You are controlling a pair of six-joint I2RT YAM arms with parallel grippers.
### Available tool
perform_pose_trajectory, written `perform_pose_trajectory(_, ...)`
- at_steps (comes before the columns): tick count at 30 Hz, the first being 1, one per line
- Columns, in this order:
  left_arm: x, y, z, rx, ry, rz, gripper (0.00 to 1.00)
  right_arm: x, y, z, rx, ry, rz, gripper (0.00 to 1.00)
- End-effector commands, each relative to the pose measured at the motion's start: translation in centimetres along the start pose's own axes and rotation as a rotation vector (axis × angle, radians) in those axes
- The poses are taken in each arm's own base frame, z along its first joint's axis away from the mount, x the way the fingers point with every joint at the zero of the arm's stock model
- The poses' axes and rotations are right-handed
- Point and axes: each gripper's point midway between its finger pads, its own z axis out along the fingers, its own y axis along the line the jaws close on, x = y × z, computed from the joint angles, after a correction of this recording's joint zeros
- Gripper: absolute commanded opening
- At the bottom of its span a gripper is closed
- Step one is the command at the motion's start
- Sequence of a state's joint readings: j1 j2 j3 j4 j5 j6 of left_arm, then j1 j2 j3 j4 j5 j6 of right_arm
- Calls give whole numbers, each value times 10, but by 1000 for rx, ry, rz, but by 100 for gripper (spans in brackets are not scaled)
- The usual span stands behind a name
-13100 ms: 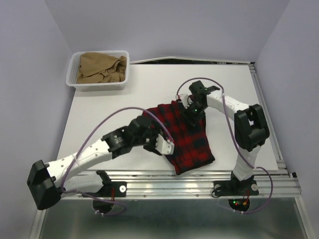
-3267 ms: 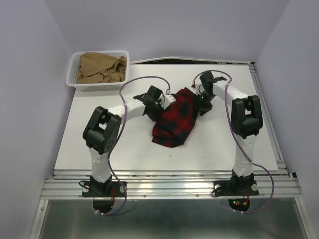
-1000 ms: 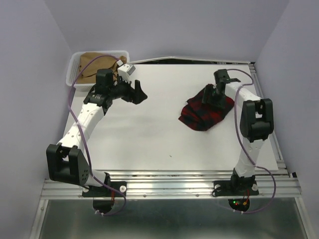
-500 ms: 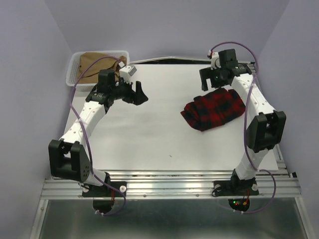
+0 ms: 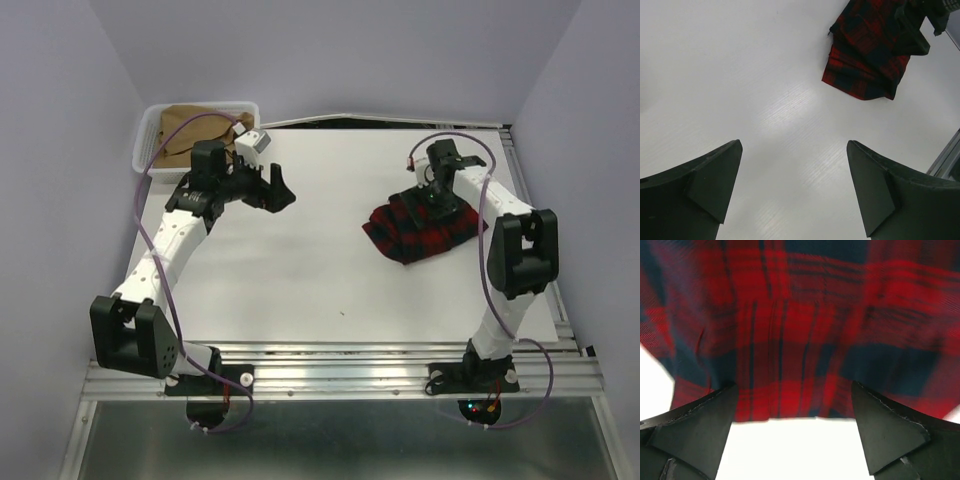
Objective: Fold and stack the skirts
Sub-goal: Neatly place the folded skirt to the corner
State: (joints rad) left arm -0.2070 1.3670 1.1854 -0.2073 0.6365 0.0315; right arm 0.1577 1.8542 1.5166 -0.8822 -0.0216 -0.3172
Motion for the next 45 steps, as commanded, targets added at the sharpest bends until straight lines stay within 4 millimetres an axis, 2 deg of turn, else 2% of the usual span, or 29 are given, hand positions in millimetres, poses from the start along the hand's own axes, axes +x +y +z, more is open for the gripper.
perform_pose_trajectory(1,-7,-2,-12,-21,-37,38,99,3,-1,41,12,28,70,99)
perform_pose_trajectory(2,-7,-1,-13,-35,-37,36,99,5,2,57,8,50,142,100)
perform_pose_trajectory(5,-8,1,-14,-55,-37,18,99,-18,-10,74,70,4,235,100)
perform_pose_trajectory(6,-9,1,-15,-58,-39,15,99,-20,-10,91,75,14,290,100)
perform_pose_trajectory(7,-8,1,-16,-62,-31,9,99,-26,-13,98,86,10,310,100)
perform_pose_trajectory(8,-7,2,-16,-69,-29,7,99,-46,-24,97,106,-35,343,100)
perform_pose_trajectory(9,-6,3,-17,-73,-24,2,99,-44,-30,117,118,-8,401,100)
perform_pose_trajectory(11,-3,3,-18,-78,-19,1,99,-60,-41,128,117,-34,404,100)
perform_pose_trajectory(12,1,4,-18,-83,-12,-4,99,-85,-55,124,133,-95,399,100)
perform_pose_trajectory(13,2,4,-18,-86,-13,-4,99,-85,-57,143,131,-77,391,100)
perform_pose_trajectory(16,8,8,-17,-99,0,-4,99,-110,-92,153,147,-142,376,100)
perform_pose_trajectory(17,10,9,-17,-102,5,-4,99,-116,-95,156,148,-157,357,100)
perform_pose_trajectory(19,11,11,-15,-108,9,-3,99,-130,-122,150,172,-210,342,100)
perform_pose_trajectory(20,13,13,-14,-112,15,-5,99,-127,-129,160,184,-202,341,100)
perform_pose_trajectory(21,14,13,-13,-110,19,-7,99,-131,-133,159,193,-213,323,100)
perform_pose_trajectory(23,15,16,-10,-113,21,-12,99,-130,-159,157,251,-227,343,100)
perform_pose_trajectory(24,16,16,-9,-113,22,-13,99,-128,-160,162,261,-220,347,100)
perform_pose_trajectory(26,19,18,-6,-112,31,-23,99,-117,-181,164,311,-212,389,100)
perform_pose_trajectory(29,20,19,-3,-108,39,-31,99,-114,-192,165,337,-219,414,100)
perform_pose_trajectory(30,20,19,-2,-106,39,-31,99,-112,-200,165,342,-228,419,100)
perform_pose_trajectory(33,19,20,-2,-106,35,-27,99,-122,-200,164,325,-269,378,100)
perform_pose_trajectory(37,20,21,-3,-115,35,-24,99,-148,-200,144,296,-366,353,100)
perform_pose_trajectory(40,18,21,-6,-124,17,-11,99,-179,-207,101,306,-483,325,100)
perform_pose_trajectory(44,13,20,-9,-134,-2,-5,99,-203,-214,56,330,-584,315,100)
perform_pose_trajectory(45,11,20,-11,-140,-9,-2,99,-213,-214,30,330,-633,325,100)
